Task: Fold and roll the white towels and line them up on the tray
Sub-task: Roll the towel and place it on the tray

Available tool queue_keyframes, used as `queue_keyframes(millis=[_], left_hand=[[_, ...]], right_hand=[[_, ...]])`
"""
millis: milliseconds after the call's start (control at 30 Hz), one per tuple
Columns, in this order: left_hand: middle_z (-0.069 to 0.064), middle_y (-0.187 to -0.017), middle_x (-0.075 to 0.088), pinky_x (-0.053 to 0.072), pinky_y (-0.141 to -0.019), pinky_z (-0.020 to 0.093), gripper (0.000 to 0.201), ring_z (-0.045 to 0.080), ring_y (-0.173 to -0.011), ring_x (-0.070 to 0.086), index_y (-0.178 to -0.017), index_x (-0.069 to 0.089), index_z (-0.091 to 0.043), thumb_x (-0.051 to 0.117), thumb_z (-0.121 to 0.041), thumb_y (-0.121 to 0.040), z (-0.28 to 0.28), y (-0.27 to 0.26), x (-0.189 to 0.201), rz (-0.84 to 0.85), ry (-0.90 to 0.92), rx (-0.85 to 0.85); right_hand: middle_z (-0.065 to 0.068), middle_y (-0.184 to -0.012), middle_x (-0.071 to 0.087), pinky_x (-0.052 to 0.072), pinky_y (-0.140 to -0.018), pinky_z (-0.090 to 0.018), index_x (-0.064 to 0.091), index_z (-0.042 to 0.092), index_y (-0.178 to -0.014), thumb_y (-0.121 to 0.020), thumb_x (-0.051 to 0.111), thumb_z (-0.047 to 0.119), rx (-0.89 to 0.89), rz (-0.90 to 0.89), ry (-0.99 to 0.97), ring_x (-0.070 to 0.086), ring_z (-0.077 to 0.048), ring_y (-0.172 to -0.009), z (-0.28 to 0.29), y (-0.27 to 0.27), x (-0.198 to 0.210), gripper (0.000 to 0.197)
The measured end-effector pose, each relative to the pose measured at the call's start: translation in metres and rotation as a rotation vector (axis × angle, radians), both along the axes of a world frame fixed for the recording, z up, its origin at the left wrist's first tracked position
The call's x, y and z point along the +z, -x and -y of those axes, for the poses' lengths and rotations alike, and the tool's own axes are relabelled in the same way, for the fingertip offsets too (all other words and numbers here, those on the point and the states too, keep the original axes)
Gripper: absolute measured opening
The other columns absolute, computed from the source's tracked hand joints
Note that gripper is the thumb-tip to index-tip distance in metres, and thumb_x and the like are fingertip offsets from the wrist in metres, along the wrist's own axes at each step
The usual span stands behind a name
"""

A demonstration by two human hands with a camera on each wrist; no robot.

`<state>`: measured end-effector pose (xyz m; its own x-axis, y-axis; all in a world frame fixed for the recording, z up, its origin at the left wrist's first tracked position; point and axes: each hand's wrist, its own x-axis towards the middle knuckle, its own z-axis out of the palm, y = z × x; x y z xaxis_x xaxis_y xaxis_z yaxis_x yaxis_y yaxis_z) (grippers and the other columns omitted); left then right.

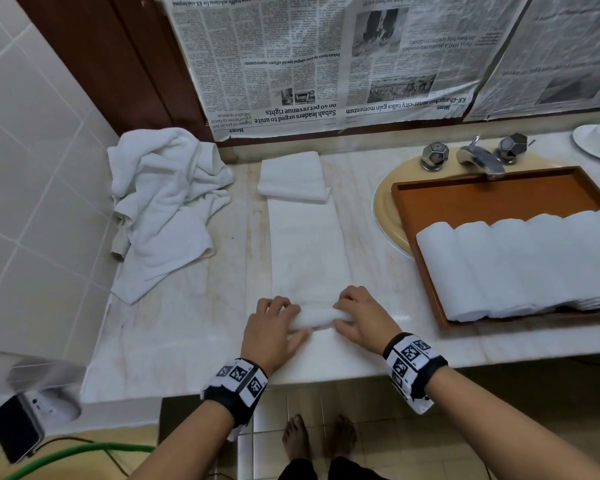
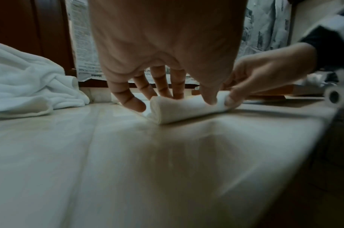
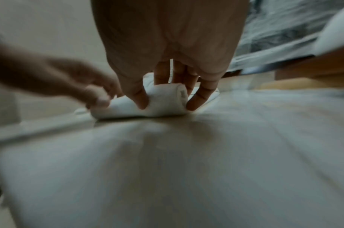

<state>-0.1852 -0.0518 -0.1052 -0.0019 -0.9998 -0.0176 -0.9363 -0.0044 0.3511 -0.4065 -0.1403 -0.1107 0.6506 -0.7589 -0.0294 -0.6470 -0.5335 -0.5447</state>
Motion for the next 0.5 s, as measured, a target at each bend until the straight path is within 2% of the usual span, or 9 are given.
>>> queue_keyframes(millis=[67, 133, 200, 267, 400, 500], left_hand=[[-0.007, -0.107, 0.061, 0.05, -0.064, 0.035, 0.046, 0.023, -0.099, 0.053, -0.108, 0.068, -0.028, 0.05, -0.06, -0.081, -0.008, 0.001, -0.003, 0.0, -0.02, -0.01], [-0.008, -0.106, 0.062, 0.049, -0.075, 0.035, 0.049, 0.021, -0.1, 0.051, -0.114, 0.069, -0.029, 0.047, -0.062, -0.085, -0.011, -0.002, -0.007, -0.115, -0.051, 0.032], [-0.012, -0.107, 0.064, 0.044, -0.086, 0.034, 0.051, 0.017, -0.101, 0.049, -0.12, 0.066, -0.032, 0.042, -0.066, -0.089, -0.008, -0.005, -0.009, -0.223, -0.099, 0.078], [-0.013, -0.107, 0.065, 0.043, -0.087, 0.034, 0.047, 0.016, -0.101, 0.049, -0.121, 0.062, -0.035, 0.04, -0.064, -0.092, -0.006, -0.006, -0.007, -0.255, -0.118, 0.098], [-0.001, -0.111, 0.066, 0.04, -0.084, 0.032, 0.034, 0.023, -0.103, 0.052, -0.126, 0.059, -0.025, 0.047, -0.042, -0.099, -0.002, -0.003, -0.003, -0.304, -0.145, 0.122], [0.002, -0.116, 0.06, 0.044, -0.087, 0.033, 0.031, 0.023, -0.104, 0.057, -0.129, 0.059, -0.023, 0.05, -0.035, -0.102, 0.0, -0.003, 0.002, -0.285, -0.158, 0.158]], right_hand=[[-0.002, -0.11, 0.052, 0.038, -0.088, -0.027, 0.07, 0.007, -0.102, -0.086, 0.065, 0.027, -0.031, 0.026, -0.074, 0.043, -0.016, -0.101, 0.003, 0.002, 0.001, 0.026], [-0.001, -0.107, 0.051, 0.034, -0.085, -0.024, 0.07, 0.009, -0.106, -0.091, 0.063, 0.03, -0.01, 0.021, -0.125, 0.043, -0.013, -0.097, 0.003, 0.005, 0.001, 0.026], [-0.001, -0.111, 0.056, 0.037, -0.088, -0.026, 0.065, 0.014, -0.121, -0.096, 0.059, 0.033, 0.009, -0.006, -0.155, 0.05, -0.016, -0.1, 0.003, 0.009, 0.003, 0.033], [0.0, -0.122, 0.06, 0.041, -0.095, -0.029, 0.056, 0.02, -0.133, -0.098, 0.055, 0.037, -0.007, -0.014, -0.183, 0.054, -0.017, -0.11, 0.003, 0.011, 0.006, 0.039], [0.003, -0.112, 0.063, 0.048, -0.083, -0.038, 0.054, 0.025, -0.123, -0.101, 0.045, 0.04, -0.007, -0.107, -0.139, 0.057, -0.019, -0.102, 0.003, 0.007, 0.009, 0.028], [0.003, -0.103, 0.057, 0.049, -0.072, -0.037, 0.061, 0.023, -0.11, -0.102, 0.043, 0.038, -0.049, -0.106, -0.078, 0.057, -0.02, -0.092, 0.006, 0.001, 0.008, 0.025]])
